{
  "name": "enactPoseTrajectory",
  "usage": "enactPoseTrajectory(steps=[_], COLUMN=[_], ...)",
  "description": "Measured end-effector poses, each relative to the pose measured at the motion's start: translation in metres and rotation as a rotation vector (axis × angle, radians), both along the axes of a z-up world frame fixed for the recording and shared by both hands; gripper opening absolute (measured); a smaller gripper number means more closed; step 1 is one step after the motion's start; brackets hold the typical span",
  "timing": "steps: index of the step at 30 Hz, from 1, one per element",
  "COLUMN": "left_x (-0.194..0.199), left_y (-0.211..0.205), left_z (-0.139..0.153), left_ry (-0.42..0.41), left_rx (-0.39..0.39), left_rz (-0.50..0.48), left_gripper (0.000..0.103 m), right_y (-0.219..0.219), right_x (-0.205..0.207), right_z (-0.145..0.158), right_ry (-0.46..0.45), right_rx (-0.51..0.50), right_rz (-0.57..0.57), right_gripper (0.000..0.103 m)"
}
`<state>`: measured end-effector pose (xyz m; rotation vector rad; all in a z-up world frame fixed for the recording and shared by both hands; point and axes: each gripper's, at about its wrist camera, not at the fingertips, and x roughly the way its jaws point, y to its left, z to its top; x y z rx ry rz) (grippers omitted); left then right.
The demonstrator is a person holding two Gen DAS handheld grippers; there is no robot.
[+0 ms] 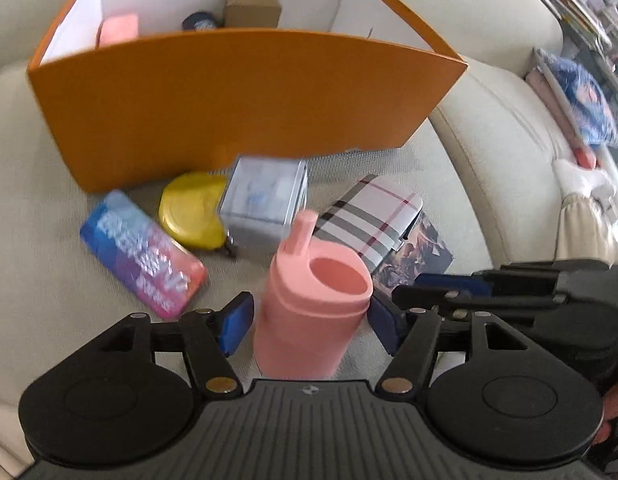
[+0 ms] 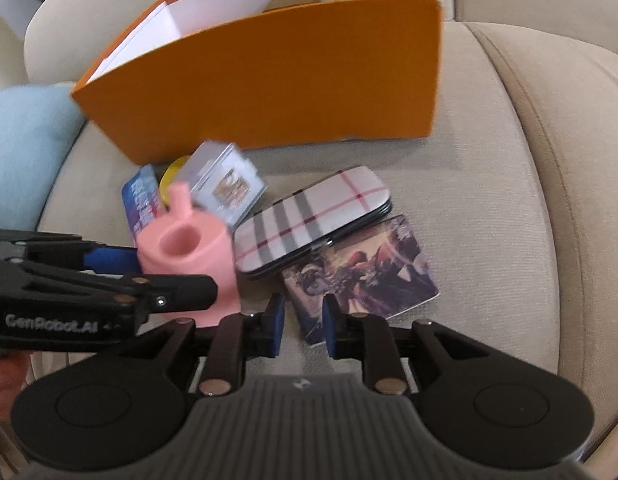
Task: Organize rigid objects
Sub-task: 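Grasp the pink cup with the left gripper and lift it, then carry the pink cup toward the orange box while the right grasps the plaid case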
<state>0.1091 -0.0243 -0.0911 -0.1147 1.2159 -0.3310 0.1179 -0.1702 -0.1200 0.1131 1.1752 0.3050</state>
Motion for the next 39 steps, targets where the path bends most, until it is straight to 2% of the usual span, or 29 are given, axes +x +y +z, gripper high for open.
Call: enactPoseTrajectory(steps=[2,4,7,9,14,17,18,19,21,24,27,29,30,31,33,36,39], left_x=[0.001,0.001,0.000,-0.002,-0.007,-0.012,-0.013,-0.013,-0.017,-0.021,-0.022,-0.025,-0.028,-0.030,-0.028,-0.027,-0.029], left_y=[-0.006,-0.009,-0.011,-0.014,0.001,0.014,0.019,0.020,0.024,0.023,0.023,0.021,0.019,0.018,0.022,0.027,0.026], left_z=[-0.001,-0.001,0.002,0.005,0.018,0.016,0.012,0.007,0.001,0.000,-0.004,-0.004,-0.003,-0.002,-0.006,-0.006,-0.004], left_ry=[-0.003,-0.009,-0.021,-0.042,-0.077,-0.094,-0.080,-0.057,-0.030,-0.012,0.040,0.042,0.039,0.037,0.034,0.036,0.036], left_rx=[0.031,0.058,0.069,0.084,0.079,0.087,0.095,0.104,0.105,0.126,0.128,0.131,0.133,0.130,0.120,0.104,0.102], left_rz=[-0.021,-0.030,-0.046,-0.054,0.006,0.068,0.087,0.102,0.116,0.107,0.119,0.121,0.121,0.122,0.131,0.142,0.142], left_gripper=[0.073,0.071,0.064,0.063,0.063,0.063,0.063,0.063,0.063,0.062,0.063,0.063,0.063,0.062,0.062,0.062,0.062], right_y=[-0.006,-0.011,-0.017,-0.020,-0.017,-0.013,-0.010,-0.007,-0.001,0.002,0.007,0.013,0.015,0.017,0.018,0.014,0.004], right_x=[0.005,0.010,0.015,0.021,0.033,0.038,0.040,0.041,0.043,0.045,0.045,0.047,0.047,0.048,0.054,0.059,0.062], right_z=[0.001,0.002,0.003,0.001,-0.010,-0.012,-0.011,-0.011,-0.008,-0.002,0.007,0.010,0.010,0.010,0.006,-0.009,-0.022], right_ry=[0.004,0.001,-0.003,0.016,0.058,0.045,0.036,0.029,0.005,-0.024,-0.058,-0.071,-0.073,-0.068,-0.039,0.014,0.063], right_rx=[0.023,0.041,0.072,0.112,0.155,0.172,0.163,0.149,0.102,0.086,0.081,0.076,0.074,0.072,0.080,0.073,0.132], right_rz=[-0.030,-0.062,-0.108,-0.142,-0.188,-0.204,-0.203,-0.201,-0.194,-0.185,-0.168,-0.153,-0.150,-0.149,-0.169,-0.226,-0.279], right_gripper=[0.025,0.033,0.034,0.034,0.037,0.042,0.042,0.033,0.027,0.016,0.013,0.017,0.024,0.036,0.042,0.041,0.042])
